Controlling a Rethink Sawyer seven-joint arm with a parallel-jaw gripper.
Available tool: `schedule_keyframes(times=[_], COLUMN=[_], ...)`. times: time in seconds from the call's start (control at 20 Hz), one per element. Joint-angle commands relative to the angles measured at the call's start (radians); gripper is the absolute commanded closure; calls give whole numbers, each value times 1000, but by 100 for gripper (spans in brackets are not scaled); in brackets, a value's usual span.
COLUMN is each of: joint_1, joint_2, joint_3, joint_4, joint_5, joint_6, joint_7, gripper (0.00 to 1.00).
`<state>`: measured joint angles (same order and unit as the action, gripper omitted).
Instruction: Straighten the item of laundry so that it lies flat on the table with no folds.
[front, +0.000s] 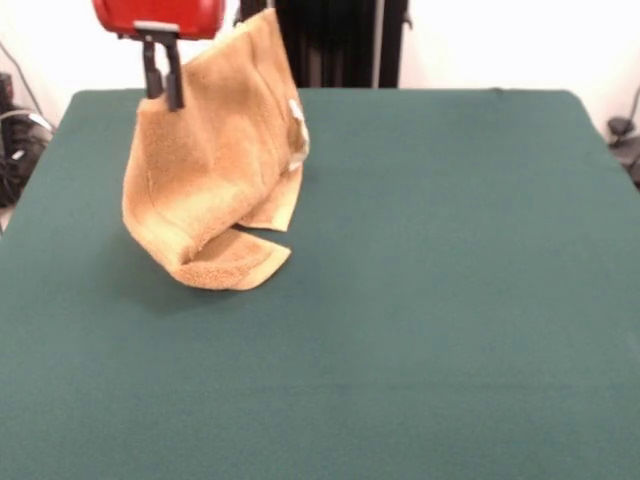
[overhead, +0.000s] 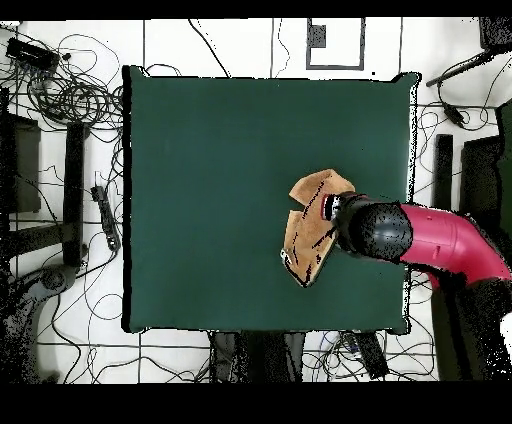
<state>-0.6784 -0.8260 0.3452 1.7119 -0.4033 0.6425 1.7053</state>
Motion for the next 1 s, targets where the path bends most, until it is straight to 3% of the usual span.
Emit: schedule_keyframes(times=[0.05, 0.3, 0.7, 1.0], joint_1=[101, 217, 290, 380], joint_2=[-33, -46, -33, 12], joint_3=[90, 29, -33, -89], joint_4=[59, 32, 19, -52], joint_5=[64, 104, 161, 201], joint_6=[104, 120, 93, 99], joint_7=[10, 179, 211, 282], gripper=[100, 100, 100, 100])
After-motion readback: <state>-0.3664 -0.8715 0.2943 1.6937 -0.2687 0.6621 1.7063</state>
